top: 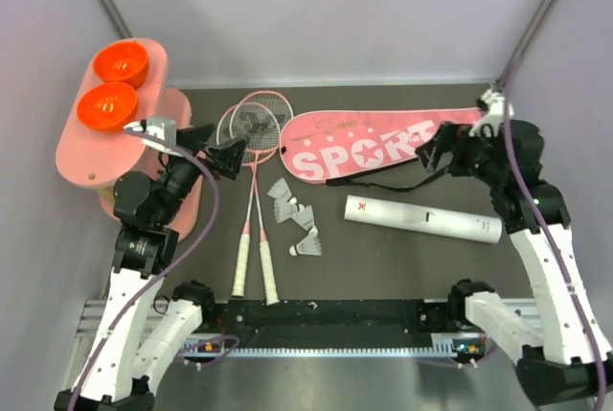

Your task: Pack up the badminton gear

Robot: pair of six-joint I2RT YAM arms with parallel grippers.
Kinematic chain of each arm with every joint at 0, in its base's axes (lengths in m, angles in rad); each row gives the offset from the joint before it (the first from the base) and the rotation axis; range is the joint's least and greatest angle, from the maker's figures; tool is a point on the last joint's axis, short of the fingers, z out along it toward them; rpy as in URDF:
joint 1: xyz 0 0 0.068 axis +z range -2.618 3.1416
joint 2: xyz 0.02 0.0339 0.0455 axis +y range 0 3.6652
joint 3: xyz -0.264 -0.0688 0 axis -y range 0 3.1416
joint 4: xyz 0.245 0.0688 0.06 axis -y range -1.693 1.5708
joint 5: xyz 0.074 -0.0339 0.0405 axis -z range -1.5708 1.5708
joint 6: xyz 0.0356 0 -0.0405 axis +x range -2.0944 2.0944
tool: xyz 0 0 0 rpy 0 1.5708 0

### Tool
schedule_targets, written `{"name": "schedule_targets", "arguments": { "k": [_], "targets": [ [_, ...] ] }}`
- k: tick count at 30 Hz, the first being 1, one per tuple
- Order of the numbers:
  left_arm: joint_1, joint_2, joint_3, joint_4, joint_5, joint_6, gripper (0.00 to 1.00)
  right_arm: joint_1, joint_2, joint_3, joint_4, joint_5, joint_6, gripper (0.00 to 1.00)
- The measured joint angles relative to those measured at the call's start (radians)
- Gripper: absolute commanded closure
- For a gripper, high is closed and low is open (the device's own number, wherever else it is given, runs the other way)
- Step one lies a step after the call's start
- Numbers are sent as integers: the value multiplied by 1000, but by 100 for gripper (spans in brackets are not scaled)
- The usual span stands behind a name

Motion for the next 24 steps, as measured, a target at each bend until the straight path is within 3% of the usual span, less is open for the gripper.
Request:
{"name": "schedule_targets", "arguments": {
  "k": [5, 10, 16, 24],
  "targets": [
    [-66, -4, -6, 21, 40, 23, 2, 274, 131, 43, -57, 166, -63, 1],
    [-133, -4, -8, 25, 46, 35, 2, 468, 317, 74, -128, 263, -143, 1],
    [-166, -17, -21, 19, -32, 53, 2, 710, 487, 69, -233, 426, -290, 1],
    [-242, -67, -24, -18, -214, 90, 4, 790, 528, -24, -278, 490, -374, 1]
  ]
}}
